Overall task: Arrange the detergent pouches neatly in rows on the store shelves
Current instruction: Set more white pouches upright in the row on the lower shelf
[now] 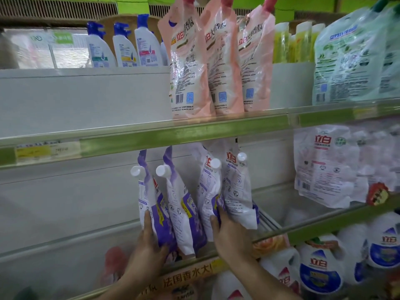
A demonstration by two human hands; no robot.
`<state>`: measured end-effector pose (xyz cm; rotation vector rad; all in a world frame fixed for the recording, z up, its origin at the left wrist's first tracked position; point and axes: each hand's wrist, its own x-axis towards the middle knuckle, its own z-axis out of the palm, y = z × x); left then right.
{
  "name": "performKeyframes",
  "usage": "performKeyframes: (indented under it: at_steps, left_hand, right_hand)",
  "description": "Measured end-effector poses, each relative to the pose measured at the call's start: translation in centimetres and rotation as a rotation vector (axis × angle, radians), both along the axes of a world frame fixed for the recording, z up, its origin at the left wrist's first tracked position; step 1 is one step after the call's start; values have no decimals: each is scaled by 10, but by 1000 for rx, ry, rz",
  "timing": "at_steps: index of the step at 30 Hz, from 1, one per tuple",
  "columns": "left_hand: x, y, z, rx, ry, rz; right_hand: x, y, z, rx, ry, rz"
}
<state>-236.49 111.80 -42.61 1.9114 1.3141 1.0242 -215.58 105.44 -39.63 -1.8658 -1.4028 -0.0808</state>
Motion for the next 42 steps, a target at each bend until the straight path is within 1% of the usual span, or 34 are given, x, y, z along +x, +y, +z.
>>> performKeyframes:
  at_steps: [2,3,5,6,8,10,11,13,16,22,28,33,36,39,42]
  left_hand:
    - [-1,0,2,20,-44,-13]
    - [-1,-1,3,10,-52,0]
    - [-2,-4,6,1,-13,17]
    - [0,-7,9,12,-7,15]
    - [0,-6,7,3,-2,27]
    - [1,-7,5,14,35,47]
    - [1,-6,4,19,48,58]
    - [1,-4,0,25,47,63]
    - [0,-2,-2,24,55,55]
    - [2,-6,1,12,54,49]
    - [3,-10,6,35,14,21]
    - [0,-7,5,11,27,35]
    - [2,-11,6,-2,47,58]
    - [9,-26,4,0,106,120]
    - [8,-42,4,41,134,54]
  right_hand:
    - [6,-11,0,115,7,-43]
    - [11,-14,1,198,57,-93]
    - [27,-15,3,359,206,-214]
    - [38,-11,3,384,260,-251]
    - [58,0,10,299,378,-211]
    - [69,12,17,190,488,-71]
    - [71,17,19,143,513,-12]
    - [72,23,19,78,495,22]
    - [69,23,17,90,450,-39]
    - [75,16,24,72,356,-43]
    - [78,9,26,43,401,58]
    - [73,-2,28,71,517,137]
    - [69,-10,24,85,548,105]
    - [64,-28,22,84,550,63]
    - [61,-49,19,88,525,98]
